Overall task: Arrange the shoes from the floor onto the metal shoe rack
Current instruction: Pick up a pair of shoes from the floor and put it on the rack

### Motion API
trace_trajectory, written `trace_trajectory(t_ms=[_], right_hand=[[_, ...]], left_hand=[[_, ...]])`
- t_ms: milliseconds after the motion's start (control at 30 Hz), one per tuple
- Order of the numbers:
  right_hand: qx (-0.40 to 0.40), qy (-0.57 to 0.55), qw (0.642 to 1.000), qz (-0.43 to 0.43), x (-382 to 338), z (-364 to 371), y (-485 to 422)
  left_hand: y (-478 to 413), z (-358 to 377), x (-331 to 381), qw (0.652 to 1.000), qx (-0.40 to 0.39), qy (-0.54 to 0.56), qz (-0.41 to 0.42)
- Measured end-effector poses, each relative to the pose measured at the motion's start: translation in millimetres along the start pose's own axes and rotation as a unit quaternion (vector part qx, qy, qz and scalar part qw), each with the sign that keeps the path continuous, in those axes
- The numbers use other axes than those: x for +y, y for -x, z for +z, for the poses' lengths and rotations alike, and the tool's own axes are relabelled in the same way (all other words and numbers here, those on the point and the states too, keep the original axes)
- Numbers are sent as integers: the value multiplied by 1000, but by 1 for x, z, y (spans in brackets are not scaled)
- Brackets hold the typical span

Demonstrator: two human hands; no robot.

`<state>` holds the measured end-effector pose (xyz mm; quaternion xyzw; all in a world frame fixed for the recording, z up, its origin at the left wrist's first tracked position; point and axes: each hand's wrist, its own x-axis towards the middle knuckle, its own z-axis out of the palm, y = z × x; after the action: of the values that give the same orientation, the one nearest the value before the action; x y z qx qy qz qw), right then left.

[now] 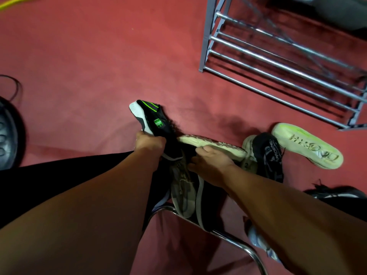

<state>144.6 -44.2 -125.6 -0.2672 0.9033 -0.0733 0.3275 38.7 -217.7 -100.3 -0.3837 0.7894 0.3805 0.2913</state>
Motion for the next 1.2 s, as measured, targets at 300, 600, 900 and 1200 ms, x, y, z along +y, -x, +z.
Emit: trace_trajectory(t_ms=[300,600,900,1200], right_hand=[[-29,13,995,90,16,-54,28],[-60,-169,956,231,21,-119,115],[175,-549,682,450,1,-138,232],[388,-713,414,412,-25,-143,307]], left_hand=[[39,-20,33,997,-15,62,-37],[129,-57,73,988,-150,33,-3],[224,-76,90,971,-219,47,88],[274,-80,110,949,-278,126,82]])
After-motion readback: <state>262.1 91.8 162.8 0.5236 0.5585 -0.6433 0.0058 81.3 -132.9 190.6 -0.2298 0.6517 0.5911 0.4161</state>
